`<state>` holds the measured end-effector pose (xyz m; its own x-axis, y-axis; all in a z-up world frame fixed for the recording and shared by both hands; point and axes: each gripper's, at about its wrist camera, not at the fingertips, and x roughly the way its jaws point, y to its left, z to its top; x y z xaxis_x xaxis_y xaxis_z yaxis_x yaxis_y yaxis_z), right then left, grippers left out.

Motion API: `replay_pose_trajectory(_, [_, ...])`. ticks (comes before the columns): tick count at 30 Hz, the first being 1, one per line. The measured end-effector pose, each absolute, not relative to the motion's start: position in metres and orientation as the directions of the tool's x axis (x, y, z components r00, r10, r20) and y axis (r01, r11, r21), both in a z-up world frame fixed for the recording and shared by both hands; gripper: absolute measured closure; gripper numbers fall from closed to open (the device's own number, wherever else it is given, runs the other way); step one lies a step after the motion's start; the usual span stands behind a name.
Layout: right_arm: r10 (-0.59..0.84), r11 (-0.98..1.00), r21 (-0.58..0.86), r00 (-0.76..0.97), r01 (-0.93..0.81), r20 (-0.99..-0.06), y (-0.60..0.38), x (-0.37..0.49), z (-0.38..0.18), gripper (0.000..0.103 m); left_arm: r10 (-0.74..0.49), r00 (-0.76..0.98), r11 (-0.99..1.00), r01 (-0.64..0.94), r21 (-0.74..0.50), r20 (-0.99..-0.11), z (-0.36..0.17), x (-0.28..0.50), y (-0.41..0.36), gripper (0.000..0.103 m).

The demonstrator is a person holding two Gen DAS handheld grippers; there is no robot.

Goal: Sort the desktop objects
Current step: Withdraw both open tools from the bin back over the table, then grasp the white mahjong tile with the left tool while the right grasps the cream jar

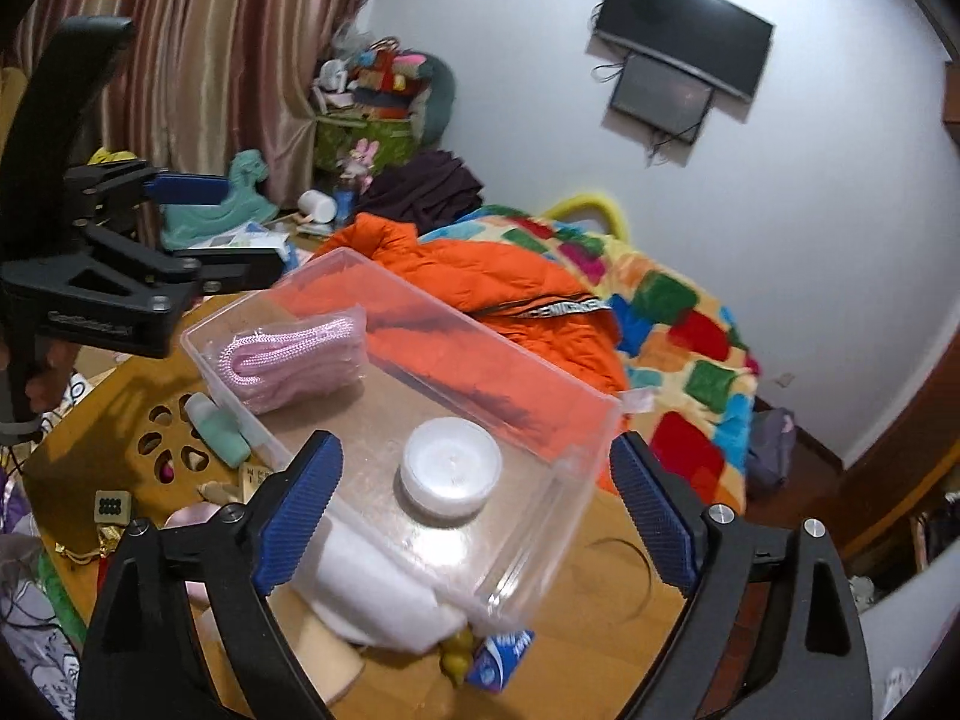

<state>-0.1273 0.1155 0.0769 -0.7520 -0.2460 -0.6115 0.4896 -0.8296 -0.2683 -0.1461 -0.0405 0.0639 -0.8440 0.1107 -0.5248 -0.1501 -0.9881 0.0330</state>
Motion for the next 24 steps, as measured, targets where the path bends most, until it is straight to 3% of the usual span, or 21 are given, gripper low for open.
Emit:
replay_pose_trajectory(14, [-0.272, -0.905, -0.117, -0.769, 0.408, -0.579, 0.145, -0.059, 0.059, 0.011, 0.078, -0.800, -0.986, -0.149, 0.072, -0.594, 0.021, -0.062, -0.049, 0.002])
replay_pose_trajectory(20, [-0.253, -0.907, -0.130, -0.766, 0.400, -0.590, 0.133, -0.036, 0.039, 0.011, 0.120, -0.770, -0.983, -0.179, 0.032, -0.627, -0.006, -0.040, -0.056, 0.002])
replay_pose_trajectory(24, [-0.269, -0.905, -0.111, -0.756, 0.410, -0.596, 0.127, -0.028, 0.027, 0.011, 0.104, -0.772, -0.980, -0.187, 0.068, -0.627, -0.023, -0.027, -0.056, 0.002])
